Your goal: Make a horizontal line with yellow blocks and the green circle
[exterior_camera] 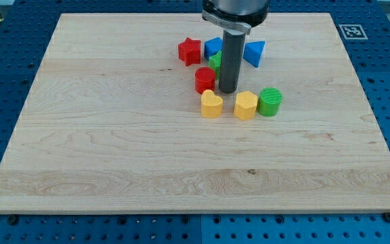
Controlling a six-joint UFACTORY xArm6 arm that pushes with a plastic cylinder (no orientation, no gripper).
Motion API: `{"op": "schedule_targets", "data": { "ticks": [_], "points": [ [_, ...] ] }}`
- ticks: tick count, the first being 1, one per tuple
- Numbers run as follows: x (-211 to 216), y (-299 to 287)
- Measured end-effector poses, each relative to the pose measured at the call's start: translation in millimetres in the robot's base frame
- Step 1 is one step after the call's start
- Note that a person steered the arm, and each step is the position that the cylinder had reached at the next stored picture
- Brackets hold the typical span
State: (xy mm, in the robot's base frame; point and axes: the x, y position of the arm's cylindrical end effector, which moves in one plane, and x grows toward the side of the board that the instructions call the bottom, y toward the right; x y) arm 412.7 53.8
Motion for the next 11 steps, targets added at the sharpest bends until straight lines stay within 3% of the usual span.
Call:
{"op": "schedule_targets", "data": {
  "ticks": [4,7,11],
  "points": [
    [31,-2],
    [31,-60],
    [31,-39]
  ]
}}
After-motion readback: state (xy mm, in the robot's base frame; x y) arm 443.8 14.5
